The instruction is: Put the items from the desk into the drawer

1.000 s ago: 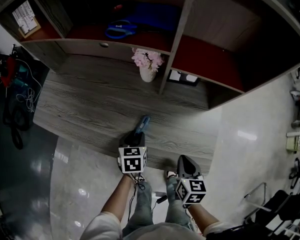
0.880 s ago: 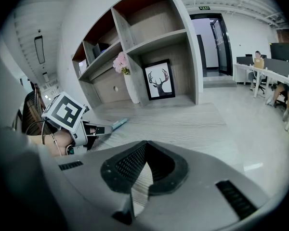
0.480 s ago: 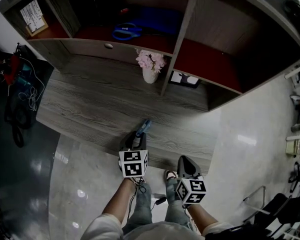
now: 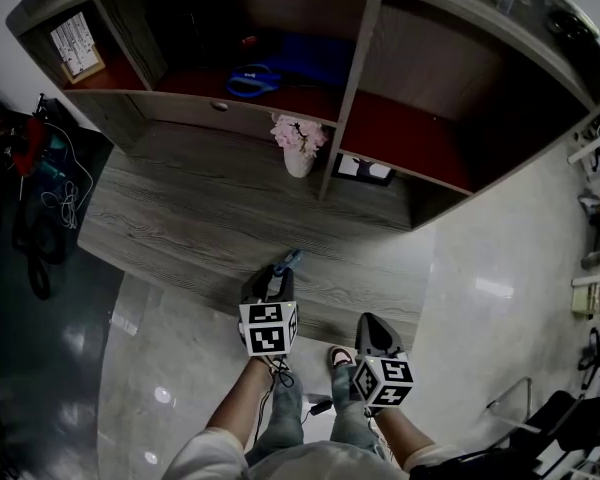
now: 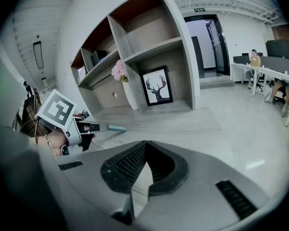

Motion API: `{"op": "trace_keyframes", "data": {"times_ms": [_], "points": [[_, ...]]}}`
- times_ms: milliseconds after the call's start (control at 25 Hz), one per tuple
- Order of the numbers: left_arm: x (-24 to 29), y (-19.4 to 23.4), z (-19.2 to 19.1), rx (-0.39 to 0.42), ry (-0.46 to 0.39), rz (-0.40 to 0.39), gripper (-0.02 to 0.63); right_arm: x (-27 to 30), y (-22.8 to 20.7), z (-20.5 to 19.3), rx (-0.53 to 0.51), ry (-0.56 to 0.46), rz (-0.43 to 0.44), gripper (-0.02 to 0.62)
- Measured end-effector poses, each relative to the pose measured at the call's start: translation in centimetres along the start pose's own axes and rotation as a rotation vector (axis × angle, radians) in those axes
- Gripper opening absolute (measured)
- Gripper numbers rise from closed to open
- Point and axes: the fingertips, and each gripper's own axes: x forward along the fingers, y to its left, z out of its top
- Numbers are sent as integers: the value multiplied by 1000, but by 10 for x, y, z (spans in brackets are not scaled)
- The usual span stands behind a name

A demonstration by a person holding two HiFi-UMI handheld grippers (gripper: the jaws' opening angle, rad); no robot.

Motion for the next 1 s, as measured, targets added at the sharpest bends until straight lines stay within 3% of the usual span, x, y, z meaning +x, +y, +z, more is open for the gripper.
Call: {"op": "trace_keyframes", "data": {"times_ms": [560,1000], "points": [[-12,-13,30,15,-58,7,132,-9,-9,17,13,-34,-2,-2],[-33,-31,20,25,-58,-3,132,-29,-14,17,3,-53,-16,-2]]}}
